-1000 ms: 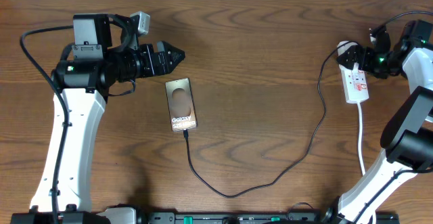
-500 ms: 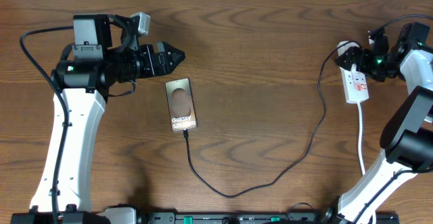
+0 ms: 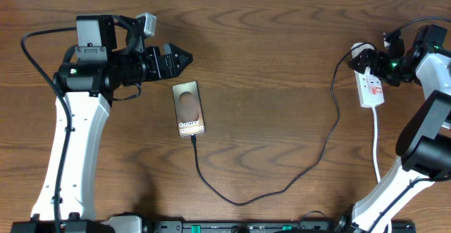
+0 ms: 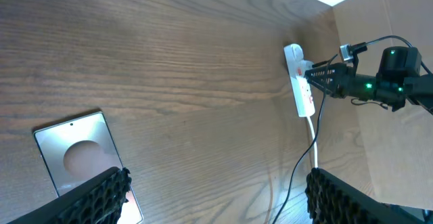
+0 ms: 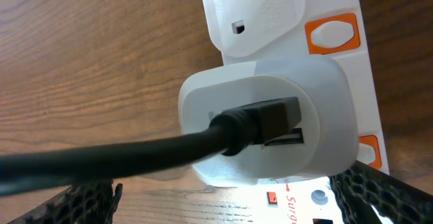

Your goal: Plug charger to phone and switch on socket

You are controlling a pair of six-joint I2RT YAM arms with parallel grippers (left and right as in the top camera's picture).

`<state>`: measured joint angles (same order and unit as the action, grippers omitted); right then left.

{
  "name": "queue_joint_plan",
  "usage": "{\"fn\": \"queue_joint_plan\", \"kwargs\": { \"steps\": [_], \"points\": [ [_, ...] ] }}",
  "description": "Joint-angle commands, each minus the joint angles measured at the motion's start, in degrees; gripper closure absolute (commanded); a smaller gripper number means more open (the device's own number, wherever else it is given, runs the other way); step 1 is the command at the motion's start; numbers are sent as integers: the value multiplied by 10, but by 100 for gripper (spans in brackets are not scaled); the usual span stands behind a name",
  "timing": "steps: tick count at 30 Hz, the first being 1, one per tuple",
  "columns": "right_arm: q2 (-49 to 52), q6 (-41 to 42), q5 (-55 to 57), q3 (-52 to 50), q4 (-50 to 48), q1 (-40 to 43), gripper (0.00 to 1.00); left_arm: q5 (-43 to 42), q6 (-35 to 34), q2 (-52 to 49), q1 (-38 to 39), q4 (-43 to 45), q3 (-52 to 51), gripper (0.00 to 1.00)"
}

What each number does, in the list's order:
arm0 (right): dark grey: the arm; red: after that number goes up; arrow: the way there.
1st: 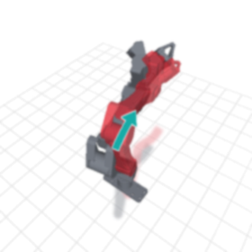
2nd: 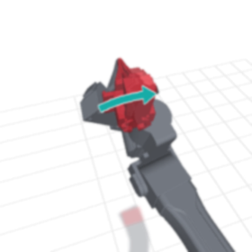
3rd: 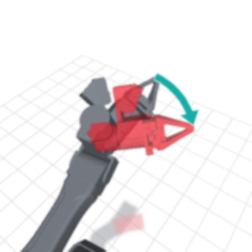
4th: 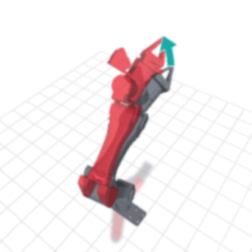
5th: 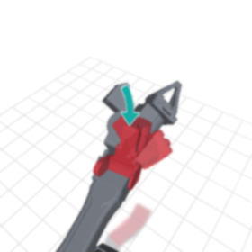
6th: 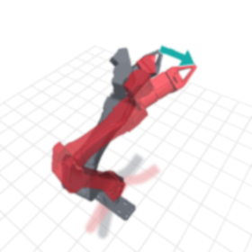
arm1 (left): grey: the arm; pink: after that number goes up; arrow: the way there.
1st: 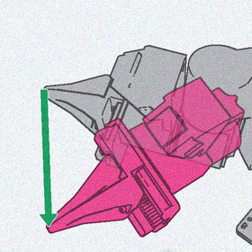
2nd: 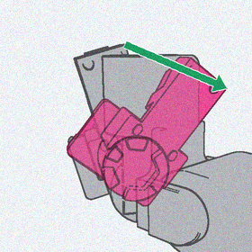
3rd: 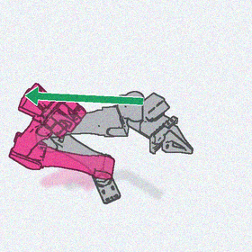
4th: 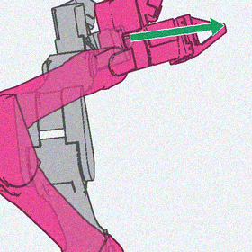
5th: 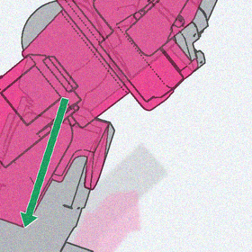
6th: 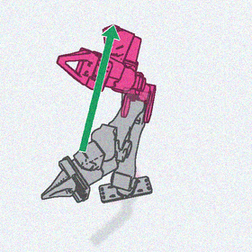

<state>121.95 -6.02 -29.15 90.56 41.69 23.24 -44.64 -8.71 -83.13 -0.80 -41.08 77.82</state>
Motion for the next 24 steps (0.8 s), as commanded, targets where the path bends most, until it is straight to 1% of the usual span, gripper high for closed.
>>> {"fn": "queue_joint_plan", "kwargs": {
  "steps": [1,14,24],
  "points": [
    [11,7,4,-16,-1,-19,1,5,12,4,0,-3,3,14],
    [11,-3,7,21,-8,-16,1,7,12,4,0,-3,3,15],
    [12,-2,7,19,-15,-17,1,7,12,4,0,-7,3,15]
  ]
}}
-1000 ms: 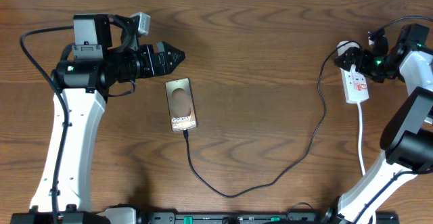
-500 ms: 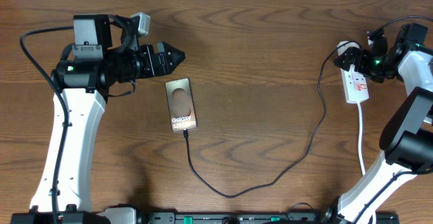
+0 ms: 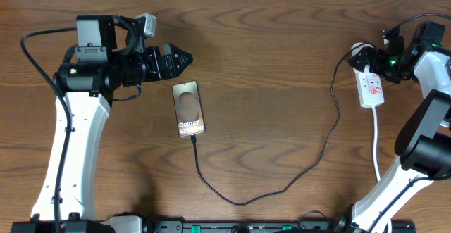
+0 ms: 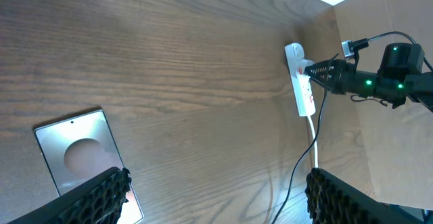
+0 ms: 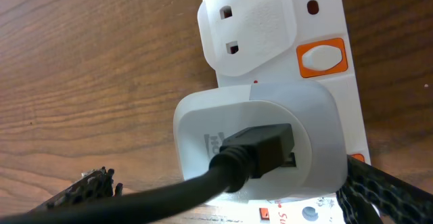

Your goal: Plug charger to phone and switch on socket

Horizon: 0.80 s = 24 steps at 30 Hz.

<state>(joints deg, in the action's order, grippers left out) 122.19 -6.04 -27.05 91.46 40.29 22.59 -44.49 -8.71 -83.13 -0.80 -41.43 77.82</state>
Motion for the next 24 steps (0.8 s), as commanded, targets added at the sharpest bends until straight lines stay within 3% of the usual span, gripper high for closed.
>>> {"fn": "queue_joint_plan", "kwargs": {
  "steps": [1,24],
  "points": [
    [10,-2,-14,10,-1,-12,1,6,12,4,0,-4,3,15],
    [36,28,-19,10,19,-47,1,6,12,4,0,-12,3,15]
  ]
}}
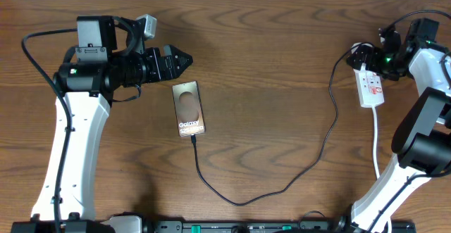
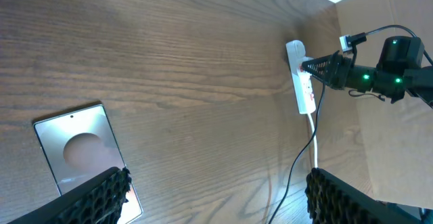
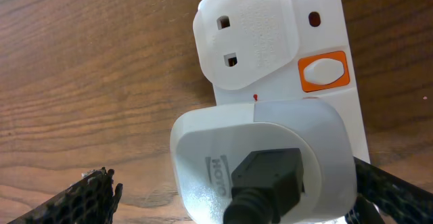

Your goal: Plug charger to phone and switch on socket

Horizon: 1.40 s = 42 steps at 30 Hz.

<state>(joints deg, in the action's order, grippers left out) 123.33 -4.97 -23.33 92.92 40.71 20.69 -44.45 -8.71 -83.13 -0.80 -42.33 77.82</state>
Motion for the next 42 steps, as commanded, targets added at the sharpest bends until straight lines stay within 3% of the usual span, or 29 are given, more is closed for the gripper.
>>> {"fn": "queue_joint_plan", "kwargs": {
  "steps": [1,42],
  "points": [
    [25,17,-55,-5,16,-26,1,5,12,4,0,-3,3,15],
    [-4,6,-12,31,52,-2,1,5,12,4,0,-3,3,15]
  ]
}}
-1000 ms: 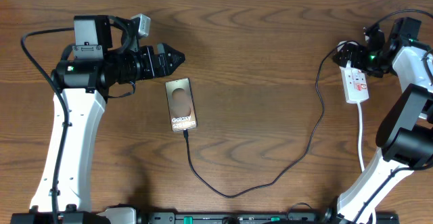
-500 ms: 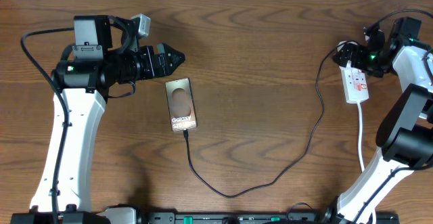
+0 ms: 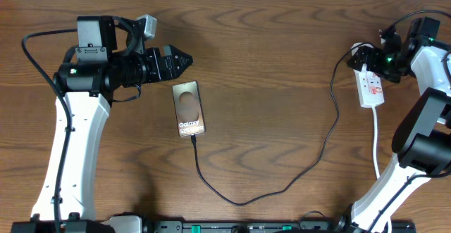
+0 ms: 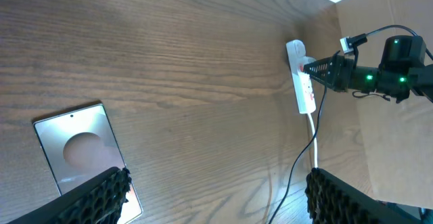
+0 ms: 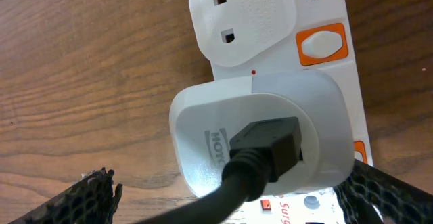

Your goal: Plug charger to phone and switch on socket

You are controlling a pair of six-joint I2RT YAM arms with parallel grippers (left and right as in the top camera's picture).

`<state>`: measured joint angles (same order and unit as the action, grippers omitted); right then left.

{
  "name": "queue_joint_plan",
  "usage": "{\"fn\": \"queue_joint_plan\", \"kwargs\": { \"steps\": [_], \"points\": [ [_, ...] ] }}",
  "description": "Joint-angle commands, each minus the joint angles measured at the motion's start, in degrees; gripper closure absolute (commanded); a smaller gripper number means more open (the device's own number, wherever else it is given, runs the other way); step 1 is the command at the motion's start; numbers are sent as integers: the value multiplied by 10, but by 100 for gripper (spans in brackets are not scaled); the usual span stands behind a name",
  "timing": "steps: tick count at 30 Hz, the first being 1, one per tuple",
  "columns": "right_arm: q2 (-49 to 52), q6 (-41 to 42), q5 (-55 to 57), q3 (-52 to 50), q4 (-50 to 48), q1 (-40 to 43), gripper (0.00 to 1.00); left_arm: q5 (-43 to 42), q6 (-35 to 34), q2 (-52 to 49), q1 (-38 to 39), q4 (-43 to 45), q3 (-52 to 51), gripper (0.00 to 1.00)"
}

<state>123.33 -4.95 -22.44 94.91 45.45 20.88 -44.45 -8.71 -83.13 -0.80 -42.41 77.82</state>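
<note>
The phone lies flat left of centre, and a black cable runs from its lower edge to the white charger seated in the white power strip at the far right. Orange rocker switches sit beside the strip's sockets. My right gripper is open, with its fingers on either side of the charger and not touching it. My left gripper hovers open just above and to the left of the phone, with nothing in it.
The strip's white lead runs down the right side towards the front edge. The black cable loops across the wood table between phone and strip. A cardboard wall stands behind the strip.
My right gripper has shifted slightly back along the strip, so the charger and its cable plug sit higher in the right wrist view. The left arm, phone and cable have not moved.
The right gripper was open close over the charger. At the following two moments it stood further towards the strip's free end socket and orange switch. Now it is back over the charger. The phone, with the cable at its lower edge, and the left arm stayed put throughout.
</note>
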Motion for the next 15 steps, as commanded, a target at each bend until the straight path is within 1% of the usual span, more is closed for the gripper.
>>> {"fn": "queue_joint_plan", "kwargs": {
  "steps": [1,15],
  "points": [
    [-4,6,-21,11,3,-4,1,5,12,4,0,-2,3,14],
    [-4,13,-24,10,3,-14,1,5,12,4,0,-2,3,14]
  ]
}}
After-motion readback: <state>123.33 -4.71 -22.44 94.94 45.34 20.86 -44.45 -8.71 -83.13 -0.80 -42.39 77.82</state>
